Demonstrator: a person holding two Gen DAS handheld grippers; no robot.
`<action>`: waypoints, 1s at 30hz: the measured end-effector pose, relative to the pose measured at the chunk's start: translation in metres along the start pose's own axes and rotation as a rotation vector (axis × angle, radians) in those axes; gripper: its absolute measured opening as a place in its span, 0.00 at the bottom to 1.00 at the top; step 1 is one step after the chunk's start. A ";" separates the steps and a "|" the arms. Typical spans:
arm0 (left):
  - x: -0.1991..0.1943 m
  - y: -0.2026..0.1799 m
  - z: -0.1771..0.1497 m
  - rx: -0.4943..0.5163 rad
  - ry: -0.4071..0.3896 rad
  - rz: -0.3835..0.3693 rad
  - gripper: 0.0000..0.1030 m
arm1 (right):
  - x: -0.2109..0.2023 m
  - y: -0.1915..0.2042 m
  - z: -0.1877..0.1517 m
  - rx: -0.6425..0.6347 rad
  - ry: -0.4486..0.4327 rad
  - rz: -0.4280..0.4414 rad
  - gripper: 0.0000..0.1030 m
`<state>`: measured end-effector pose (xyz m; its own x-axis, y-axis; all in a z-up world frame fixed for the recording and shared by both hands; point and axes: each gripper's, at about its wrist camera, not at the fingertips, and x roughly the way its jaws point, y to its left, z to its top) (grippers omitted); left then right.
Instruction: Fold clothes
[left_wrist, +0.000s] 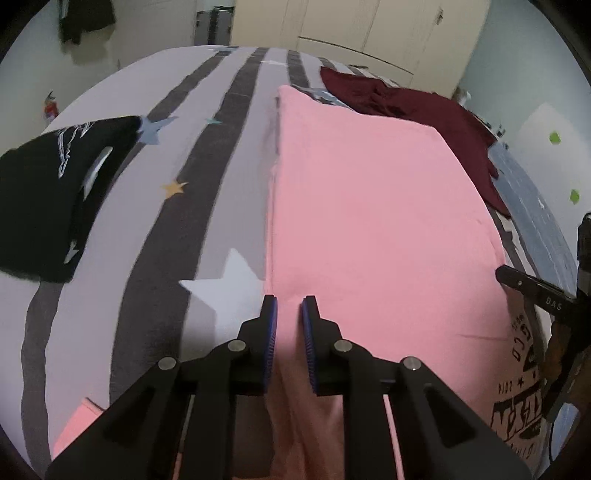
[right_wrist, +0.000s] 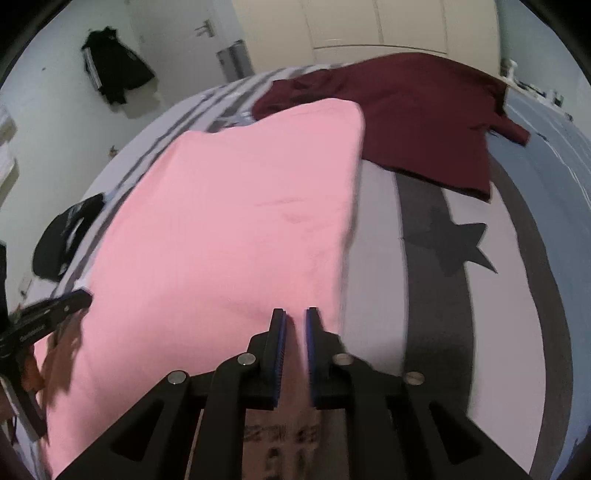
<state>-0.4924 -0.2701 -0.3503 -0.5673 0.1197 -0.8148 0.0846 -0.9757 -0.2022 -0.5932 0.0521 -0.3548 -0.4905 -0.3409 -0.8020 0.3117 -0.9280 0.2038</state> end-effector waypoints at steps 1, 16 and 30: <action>-0.001 0.000 0.002 -0.003 0.000 0.006 0.12 | -0.001 -0.002 0.003 0.008 -0.009 -0.005 0.05; 0.069 -0.003 0.102 0.024 -0.034 0.075 0.20 | 0.061 -0.002 0.088 -0.015 -0.028 -0.041 0.13; -0.022 0.048 0.091 -0.062 -0.114 0.086 0.37 | 0.000 -0.017 0.081 -0.051 -0.086 -0.090 0.22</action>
